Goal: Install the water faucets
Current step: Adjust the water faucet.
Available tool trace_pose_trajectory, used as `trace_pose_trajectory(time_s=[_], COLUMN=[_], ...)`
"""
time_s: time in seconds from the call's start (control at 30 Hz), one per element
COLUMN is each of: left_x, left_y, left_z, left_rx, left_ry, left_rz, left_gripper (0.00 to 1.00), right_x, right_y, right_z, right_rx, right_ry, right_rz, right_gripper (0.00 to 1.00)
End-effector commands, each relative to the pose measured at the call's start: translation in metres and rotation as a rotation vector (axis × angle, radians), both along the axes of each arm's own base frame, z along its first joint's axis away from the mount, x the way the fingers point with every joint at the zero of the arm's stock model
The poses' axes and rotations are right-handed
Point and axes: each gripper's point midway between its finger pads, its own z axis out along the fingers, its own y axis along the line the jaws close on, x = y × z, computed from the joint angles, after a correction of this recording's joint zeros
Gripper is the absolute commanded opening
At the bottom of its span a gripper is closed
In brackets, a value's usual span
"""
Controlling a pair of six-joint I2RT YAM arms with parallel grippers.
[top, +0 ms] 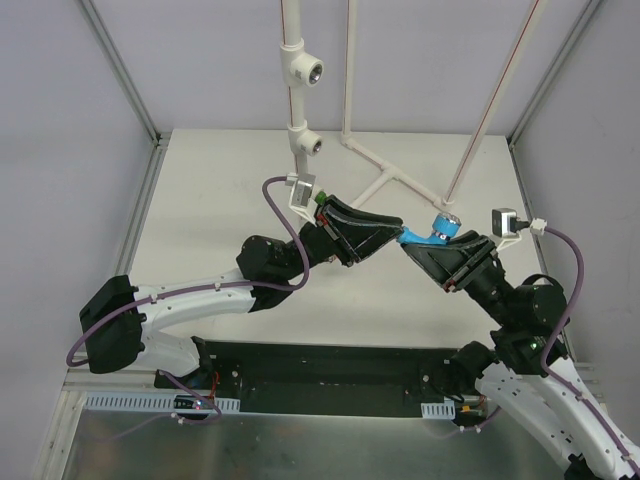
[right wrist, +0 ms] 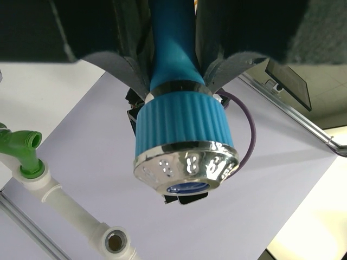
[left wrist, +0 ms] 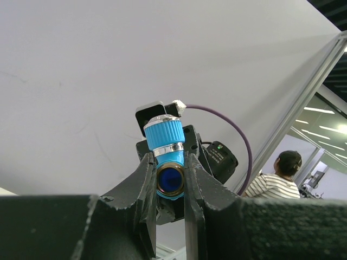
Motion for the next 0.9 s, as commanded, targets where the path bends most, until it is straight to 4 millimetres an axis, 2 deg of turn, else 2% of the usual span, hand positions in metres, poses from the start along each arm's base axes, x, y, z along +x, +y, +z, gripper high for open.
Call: trace_pose_trajectory(time_s=[0.0, 0.33, 0.6, 0.87], left_x=[-0.025, -0.025, -0.023, -0.028], left_y=[0.004, 0.004, 0.002, -0.002], left_z=[0.021, 0.013, 0.013, 0.006], left_rx=[-0.05, -0.036, -0.032, -0.023], left_ry=[-0.06, -0.044, -0.046, -0.024], left_rz=[-0.099, -0.097, -0.097, -0.139], left_gripper=[0.0, 0.0, 0.0, 0.0], right_x=[-0.007, -0.01, -0.015, -0.007], right_y=[-0.005, -0.008, -0.002, -0.022], right_z=[0.018, 0.013, 0.004, 0.012], right_rx=[0.027, 0.002, -0.036, -0.014], right_ry=[-0.051, -0.051, -0.035, -0.054], right_rz=[-0.001, -0.01, 0.034, -0.101], right_gripper=[0.0, 0.0, 0.0, 0.0])
